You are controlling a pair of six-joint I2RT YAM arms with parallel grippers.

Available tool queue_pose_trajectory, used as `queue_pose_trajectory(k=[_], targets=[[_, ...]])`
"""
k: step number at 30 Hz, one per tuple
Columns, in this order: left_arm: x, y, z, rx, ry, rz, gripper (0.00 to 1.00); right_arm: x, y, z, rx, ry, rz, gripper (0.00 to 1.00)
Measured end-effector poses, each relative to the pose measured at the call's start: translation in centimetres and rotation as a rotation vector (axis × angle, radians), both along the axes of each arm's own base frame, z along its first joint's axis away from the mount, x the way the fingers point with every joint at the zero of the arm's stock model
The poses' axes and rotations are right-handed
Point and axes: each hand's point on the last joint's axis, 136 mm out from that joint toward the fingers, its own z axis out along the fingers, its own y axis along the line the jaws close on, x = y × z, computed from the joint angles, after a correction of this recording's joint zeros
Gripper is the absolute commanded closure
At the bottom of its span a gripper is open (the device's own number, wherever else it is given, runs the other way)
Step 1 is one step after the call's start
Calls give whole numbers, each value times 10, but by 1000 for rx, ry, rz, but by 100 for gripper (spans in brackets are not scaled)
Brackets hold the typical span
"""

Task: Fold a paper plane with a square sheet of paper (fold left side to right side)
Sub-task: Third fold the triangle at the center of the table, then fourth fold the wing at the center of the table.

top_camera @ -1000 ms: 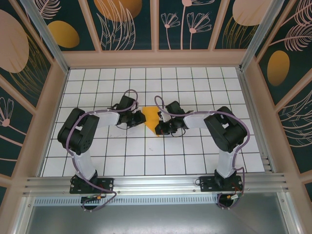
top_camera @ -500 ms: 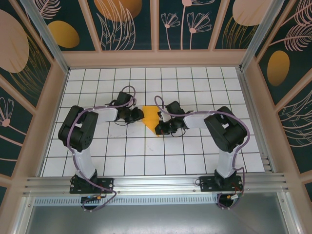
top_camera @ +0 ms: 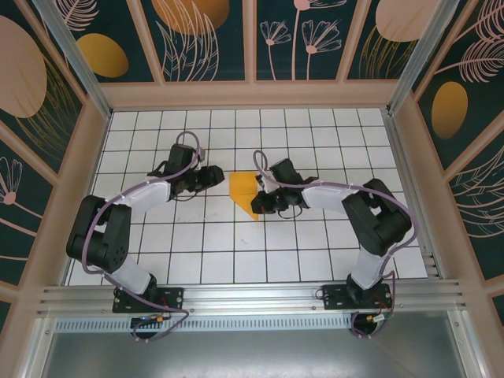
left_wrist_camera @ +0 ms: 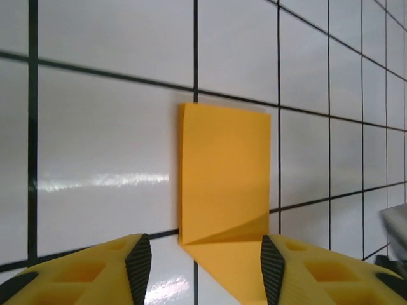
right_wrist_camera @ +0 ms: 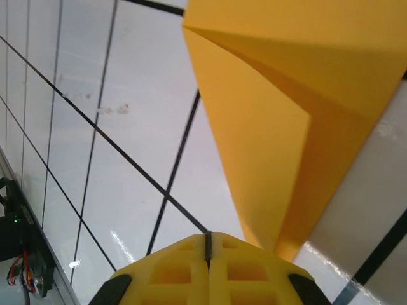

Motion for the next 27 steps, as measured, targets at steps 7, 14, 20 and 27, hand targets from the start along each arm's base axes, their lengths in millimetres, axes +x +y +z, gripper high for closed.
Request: queue_pose_trajectory(k=[7, 14, 20, 27], targets=[[-19, -4, -25, -44, 83, -17, 44, 28, -9, 11, -21, -71, -61, 67], [-18, -12, -29, -83, 90, -30, 42, 57, -2, 5, -32, -88, -75, 67], [-20, -17, -30, -97, 96, -42, 41, 57, -2, -11, -56, -62, -67, 86], [-24, -22, -37, -93, 120, -53, 40, 61, -7, -13, -62, -58, -76, 92]])
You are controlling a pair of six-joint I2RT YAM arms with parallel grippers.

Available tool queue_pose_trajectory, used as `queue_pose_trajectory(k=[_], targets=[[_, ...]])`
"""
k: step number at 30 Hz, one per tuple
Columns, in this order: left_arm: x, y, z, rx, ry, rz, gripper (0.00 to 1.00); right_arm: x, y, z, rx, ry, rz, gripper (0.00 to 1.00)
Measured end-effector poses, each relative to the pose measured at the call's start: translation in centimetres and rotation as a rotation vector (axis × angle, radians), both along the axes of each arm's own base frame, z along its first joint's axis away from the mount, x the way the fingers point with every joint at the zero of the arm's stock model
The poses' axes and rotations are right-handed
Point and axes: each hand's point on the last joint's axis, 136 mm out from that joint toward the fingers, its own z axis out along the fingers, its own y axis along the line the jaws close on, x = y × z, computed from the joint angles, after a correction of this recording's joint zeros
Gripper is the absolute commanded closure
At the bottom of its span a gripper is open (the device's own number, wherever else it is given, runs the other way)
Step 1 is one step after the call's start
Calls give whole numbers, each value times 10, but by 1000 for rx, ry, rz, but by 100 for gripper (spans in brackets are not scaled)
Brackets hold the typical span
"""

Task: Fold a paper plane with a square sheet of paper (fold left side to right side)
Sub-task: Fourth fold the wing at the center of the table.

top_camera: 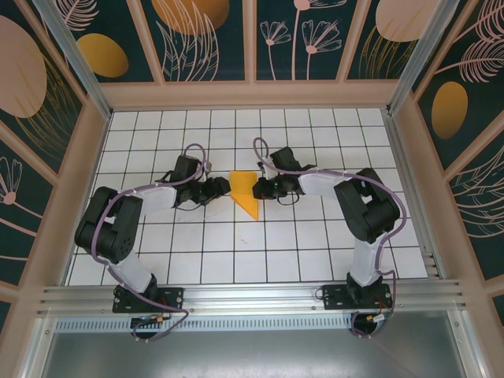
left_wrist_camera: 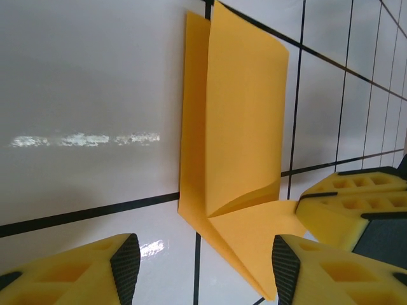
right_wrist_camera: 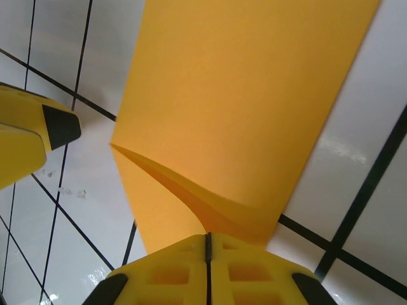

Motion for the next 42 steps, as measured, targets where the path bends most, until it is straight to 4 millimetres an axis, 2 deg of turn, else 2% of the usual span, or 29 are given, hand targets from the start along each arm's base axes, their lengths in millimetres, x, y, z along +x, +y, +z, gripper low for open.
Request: queue_pose_trajectory(k=[9, 15, 24, 28, 31, 34, 37, 40, 42], targets=[[-1, -25, -8, -2, 19, -52, 44, 4, -5, -1, -1, 2, -14, 92], [0, -35, -6, -13, 16, -62, 54, 2, -6, -3, -6, 8, -14, 92], [8, -47, 4, -40, -5, -63, 75, 1, -7, -4, -7, 7, -12, 91], [7, -50, 5, -47, -1, -64, 87, 2, -8, -4, -15, -2, -13, 77], [7, -51, 5, -50, 2, -60, 89, 1, -17, 0, -42, -32, -34, 64], [7, -51, 5, -50, 4, -59, 90, 4, -28, 18, -74, -101, -72, 56], [7, -51, 5, -52, 8, -55, 90, 6, -34, 42, -99, -196, -106, 53], [7, -51, 5, -54, 12, -52, 90, -5, -26, 55, -135, -281, -97, 49], [7, -51, 5, -55, 14, -50, 90, -20, -13, 52, -165, -314, -65, 47]])
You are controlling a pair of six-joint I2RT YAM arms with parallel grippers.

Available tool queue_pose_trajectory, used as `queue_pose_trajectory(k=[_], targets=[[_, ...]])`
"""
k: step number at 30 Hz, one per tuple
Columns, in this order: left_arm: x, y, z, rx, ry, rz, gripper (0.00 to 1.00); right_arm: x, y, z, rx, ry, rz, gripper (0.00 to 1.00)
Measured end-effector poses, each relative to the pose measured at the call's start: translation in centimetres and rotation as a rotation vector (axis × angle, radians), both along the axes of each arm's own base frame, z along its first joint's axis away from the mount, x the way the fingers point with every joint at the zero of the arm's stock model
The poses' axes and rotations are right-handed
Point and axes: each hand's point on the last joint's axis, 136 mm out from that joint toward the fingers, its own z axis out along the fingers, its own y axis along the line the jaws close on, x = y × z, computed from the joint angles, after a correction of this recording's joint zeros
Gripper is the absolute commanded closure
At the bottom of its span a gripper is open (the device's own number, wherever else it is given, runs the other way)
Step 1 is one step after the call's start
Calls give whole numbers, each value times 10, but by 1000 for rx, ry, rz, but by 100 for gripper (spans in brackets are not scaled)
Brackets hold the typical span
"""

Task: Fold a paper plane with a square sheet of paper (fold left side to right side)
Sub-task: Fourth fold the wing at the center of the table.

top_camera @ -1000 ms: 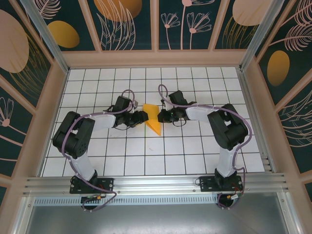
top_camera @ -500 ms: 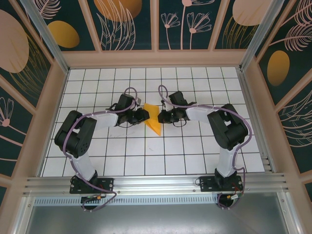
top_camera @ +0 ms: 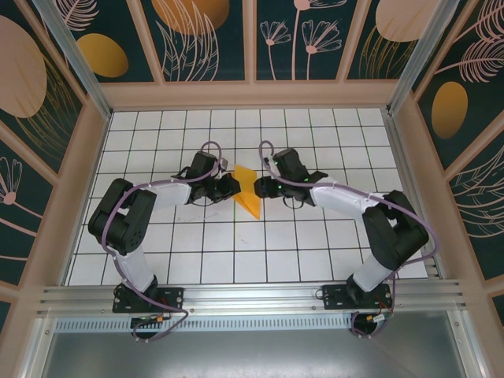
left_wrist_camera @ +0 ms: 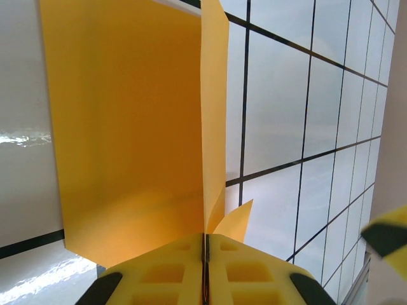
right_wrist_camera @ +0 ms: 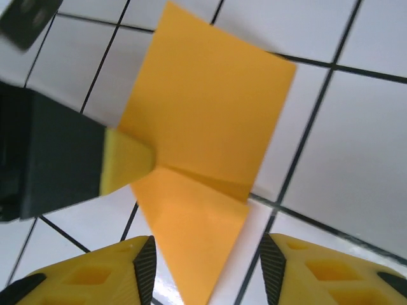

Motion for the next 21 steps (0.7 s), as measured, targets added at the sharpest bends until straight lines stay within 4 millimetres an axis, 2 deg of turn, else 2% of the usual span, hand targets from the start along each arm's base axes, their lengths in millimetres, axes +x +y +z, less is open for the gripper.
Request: queue_pose_trajectory(k=[3, 6, 9, 12, 21], targets=[[0, 0, 0, -2, 5, 3, 90, -26, 18, -15, -64, -13, 53, 47], [-1, -1, 1, -7, 9, 5, 90, -38, 27, -33, -132, -23, 71, 46], [-1, -1, 1, -11, 15, 5, 90, -38, 26, -51, -202, -26, 62, 46], [-2, -2, 1, -13, 17, 3, 90, -35, 26, -60, -242, -37, 47, 46], [-2, -2, 1, -16, 17, 0, 90, -27, 23, -61, -272, -63, 24, 55]])
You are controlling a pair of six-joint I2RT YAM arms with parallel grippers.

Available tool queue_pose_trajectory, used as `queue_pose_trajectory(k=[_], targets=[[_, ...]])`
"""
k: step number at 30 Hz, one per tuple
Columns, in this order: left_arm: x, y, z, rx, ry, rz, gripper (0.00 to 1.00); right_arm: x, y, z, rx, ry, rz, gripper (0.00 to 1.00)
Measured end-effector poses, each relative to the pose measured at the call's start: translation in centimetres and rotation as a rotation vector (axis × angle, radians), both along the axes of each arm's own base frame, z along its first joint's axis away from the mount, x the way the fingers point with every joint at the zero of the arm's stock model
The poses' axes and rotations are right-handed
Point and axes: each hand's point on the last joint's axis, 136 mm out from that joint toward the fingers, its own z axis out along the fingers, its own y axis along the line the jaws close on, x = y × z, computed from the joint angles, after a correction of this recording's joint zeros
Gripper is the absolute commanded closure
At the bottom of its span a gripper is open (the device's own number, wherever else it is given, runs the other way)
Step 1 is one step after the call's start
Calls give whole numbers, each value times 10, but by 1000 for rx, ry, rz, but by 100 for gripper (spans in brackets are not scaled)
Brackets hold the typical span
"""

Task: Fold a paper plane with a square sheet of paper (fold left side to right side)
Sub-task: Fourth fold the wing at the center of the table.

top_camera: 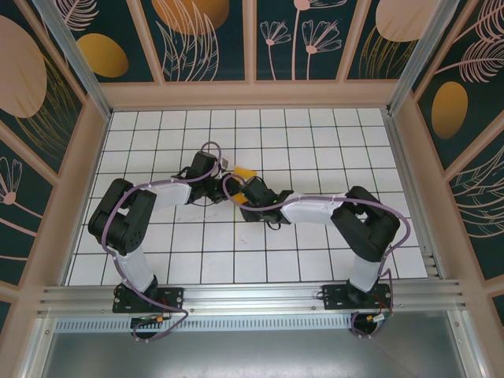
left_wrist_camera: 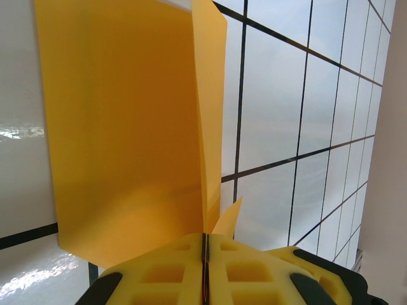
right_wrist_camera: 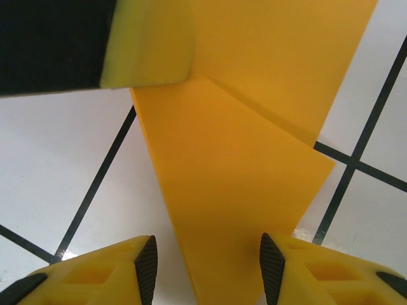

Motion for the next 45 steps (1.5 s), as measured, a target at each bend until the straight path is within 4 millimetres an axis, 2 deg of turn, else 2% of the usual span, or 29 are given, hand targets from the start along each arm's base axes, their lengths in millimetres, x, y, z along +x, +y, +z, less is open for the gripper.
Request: queue_pose_trajectory(k=[11, 19, 24, 26, 30, 33, 35, 40, 45], targets=[[2, -2, 7, -3, -7, -2, 87, 2, 0, -10, -23, 8, -2, 76], [6, -1, 16, 19, -28, -11, 62, 2, 0, -10, -21, 7, -5, 82], [10, 12, 22, 63, -43, 11, 48, 7, 2, -7, 10, 7, -11, 84], [12, 19, 31, 66, -57, 24, 43, 9, 3, -7, 27, 14, -11, 85], [21, 32, 67, 30, -142, 53, 35, 5, 2, -12, 45, 48, 2, 86], [26, 43, 87, 11, -191, 85, 35, 3, 2, -14, 57, 63, 8, 86], [27, 50, 90, 10, -198, 101, 38, 2, 1, -15, 69, 69, 10, 86], [17, 56, 70, 9, -151, 107, 46, 1, -2, -14, 143, 107, 5, 86], [9, 45, 51, -9, -106, 73, 47, 1, -6, -14, 235, 162, -3, 86]])
